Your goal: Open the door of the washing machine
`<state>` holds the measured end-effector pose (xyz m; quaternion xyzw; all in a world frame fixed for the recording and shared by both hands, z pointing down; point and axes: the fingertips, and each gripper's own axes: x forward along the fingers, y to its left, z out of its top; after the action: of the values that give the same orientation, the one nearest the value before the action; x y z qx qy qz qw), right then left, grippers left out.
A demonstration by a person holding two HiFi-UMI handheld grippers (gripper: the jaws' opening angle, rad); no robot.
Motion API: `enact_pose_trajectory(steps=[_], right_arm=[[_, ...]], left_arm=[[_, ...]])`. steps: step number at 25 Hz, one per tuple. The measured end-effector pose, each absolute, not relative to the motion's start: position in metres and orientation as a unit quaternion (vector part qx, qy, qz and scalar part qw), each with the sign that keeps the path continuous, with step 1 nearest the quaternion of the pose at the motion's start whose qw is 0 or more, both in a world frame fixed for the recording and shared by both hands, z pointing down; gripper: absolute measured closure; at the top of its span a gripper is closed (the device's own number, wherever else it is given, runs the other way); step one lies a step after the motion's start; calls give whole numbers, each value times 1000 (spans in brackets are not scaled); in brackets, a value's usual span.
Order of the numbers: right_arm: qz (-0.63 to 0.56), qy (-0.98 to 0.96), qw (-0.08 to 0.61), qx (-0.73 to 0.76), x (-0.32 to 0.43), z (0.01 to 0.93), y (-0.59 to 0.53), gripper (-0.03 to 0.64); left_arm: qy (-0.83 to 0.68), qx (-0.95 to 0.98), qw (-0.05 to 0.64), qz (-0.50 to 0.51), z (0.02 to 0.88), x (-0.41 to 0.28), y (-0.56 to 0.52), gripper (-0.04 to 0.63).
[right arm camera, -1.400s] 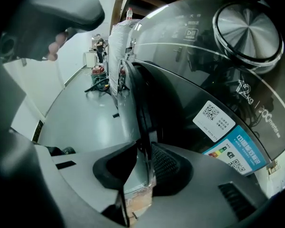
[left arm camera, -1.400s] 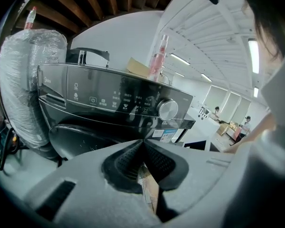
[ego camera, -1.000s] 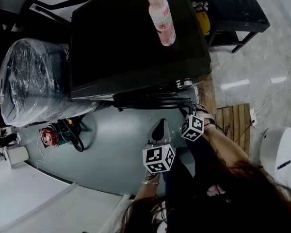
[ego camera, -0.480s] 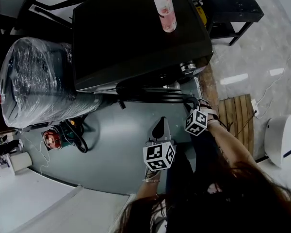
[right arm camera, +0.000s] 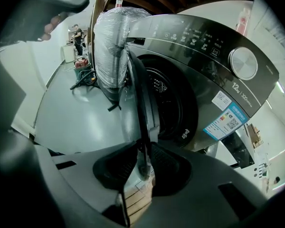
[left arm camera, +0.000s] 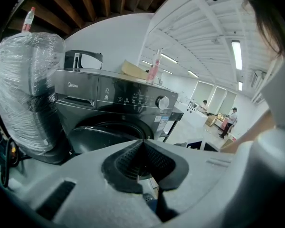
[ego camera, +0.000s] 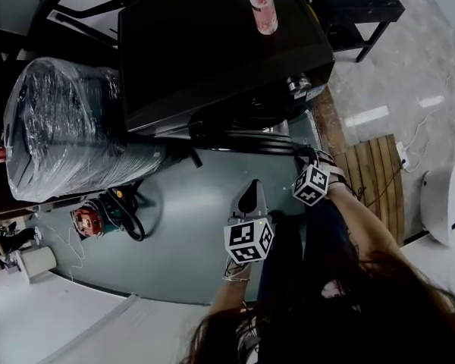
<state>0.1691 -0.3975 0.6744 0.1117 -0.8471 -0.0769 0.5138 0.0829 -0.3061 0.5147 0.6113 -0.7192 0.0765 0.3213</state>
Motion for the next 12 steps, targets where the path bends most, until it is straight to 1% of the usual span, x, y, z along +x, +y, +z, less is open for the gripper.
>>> enact_pose_trajectory(steps=[12], right_arm=[[-55, -831, 528, 167, 175, 677, -362, 535]], left_arm=[[-686, 655, 303, 92, 517, 68, -269, 583]])
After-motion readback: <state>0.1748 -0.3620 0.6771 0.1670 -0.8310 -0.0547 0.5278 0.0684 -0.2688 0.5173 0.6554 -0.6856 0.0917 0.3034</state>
